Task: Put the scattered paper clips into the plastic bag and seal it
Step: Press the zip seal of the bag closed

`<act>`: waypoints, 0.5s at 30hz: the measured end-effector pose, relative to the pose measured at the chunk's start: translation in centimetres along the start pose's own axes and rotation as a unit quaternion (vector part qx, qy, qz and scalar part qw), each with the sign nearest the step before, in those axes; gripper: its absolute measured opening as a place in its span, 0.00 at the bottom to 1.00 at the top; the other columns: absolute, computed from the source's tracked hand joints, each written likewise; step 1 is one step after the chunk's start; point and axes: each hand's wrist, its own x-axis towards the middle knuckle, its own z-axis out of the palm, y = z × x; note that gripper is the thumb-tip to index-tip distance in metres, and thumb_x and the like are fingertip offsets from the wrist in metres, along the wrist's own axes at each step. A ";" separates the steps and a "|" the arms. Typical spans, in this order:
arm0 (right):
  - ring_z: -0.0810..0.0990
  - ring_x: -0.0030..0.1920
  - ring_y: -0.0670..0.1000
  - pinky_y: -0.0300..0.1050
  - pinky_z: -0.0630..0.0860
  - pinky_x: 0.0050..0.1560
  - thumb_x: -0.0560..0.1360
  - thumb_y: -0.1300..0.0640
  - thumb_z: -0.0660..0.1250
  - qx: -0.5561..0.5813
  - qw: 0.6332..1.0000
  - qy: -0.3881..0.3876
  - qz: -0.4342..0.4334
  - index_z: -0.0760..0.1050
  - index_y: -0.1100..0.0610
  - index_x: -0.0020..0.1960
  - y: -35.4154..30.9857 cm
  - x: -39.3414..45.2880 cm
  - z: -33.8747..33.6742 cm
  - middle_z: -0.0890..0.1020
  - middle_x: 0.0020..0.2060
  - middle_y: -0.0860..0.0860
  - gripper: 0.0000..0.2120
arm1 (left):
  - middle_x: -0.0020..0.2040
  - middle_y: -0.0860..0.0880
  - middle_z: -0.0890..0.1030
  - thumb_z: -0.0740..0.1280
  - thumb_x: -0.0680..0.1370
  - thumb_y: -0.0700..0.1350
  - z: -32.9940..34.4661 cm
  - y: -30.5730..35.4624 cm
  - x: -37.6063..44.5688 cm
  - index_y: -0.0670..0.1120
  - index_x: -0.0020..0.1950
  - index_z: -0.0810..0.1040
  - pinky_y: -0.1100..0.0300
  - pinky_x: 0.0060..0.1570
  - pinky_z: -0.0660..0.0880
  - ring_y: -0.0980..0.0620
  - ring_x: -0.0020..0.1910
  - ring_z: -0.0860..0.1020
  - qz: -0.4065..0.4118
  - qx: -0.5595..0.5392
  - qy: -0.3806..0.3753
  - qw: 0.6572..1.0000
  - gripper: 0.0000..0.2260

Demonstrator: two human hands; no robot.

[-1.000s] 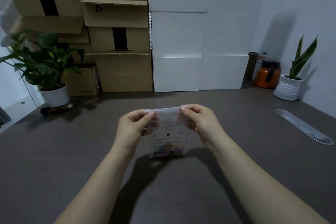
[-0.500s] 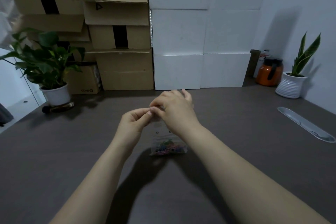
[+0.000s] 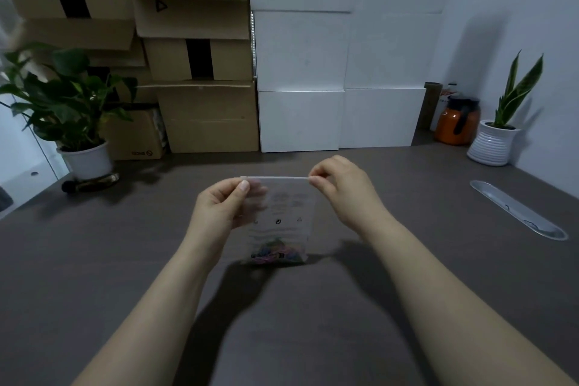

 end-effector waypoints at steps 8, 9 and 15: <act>0.81 0.41 0.58 0.63 0.78 0.50 0.76 0.57 0.65 0.395 0.868 -0.183 0.241 0.78 0.60 0.44 -1.6 -4.1 3.5 0.84 0.42 0.61 0.08 | 0.46 0.48 0.86 0.64 0.81 0.47 0.4 0.5 -1.0 0.52 0.48 0.83 0.54 0.33 0.81 0.44 0.38 0.85 0.009 0.031 0.078 0.996 0.08; 0.81 0.35 0.58 0.62 0.80 0.40 0.76 0.55 0.65 0.410 0.862 -0.178 0.241 0.78 0.61 0.42 -1.7 -4.0 3.5 0.84 0.36 0.58 0.10 | 0.44 0.49 0.86 0.64 0.81 0.47 0.4 0.8 -1.1 0.53 0.48 0.83 0.56 0.29 0.81 0.46 0.35 0.85 0.030 0.055 0.094 0.994 0.08; 0.74 0.25 0.53 0.39 0.69 0.23 0.74 0.51 0.67 0.429 0.836 -0.192 0.283 0.78 0.59 0.40 -1.1 -4.5 3.8 0.79 0.29 0.57 0.12 | 0.34 0.52 0.82 0.64 0.80 0.50 0.7 -0.2 -0.3 0.55 0.42 0.81 0.64 0.21 0.73 0.55 0.25 0.79 0.069 0.196 0.154 0.966 0.09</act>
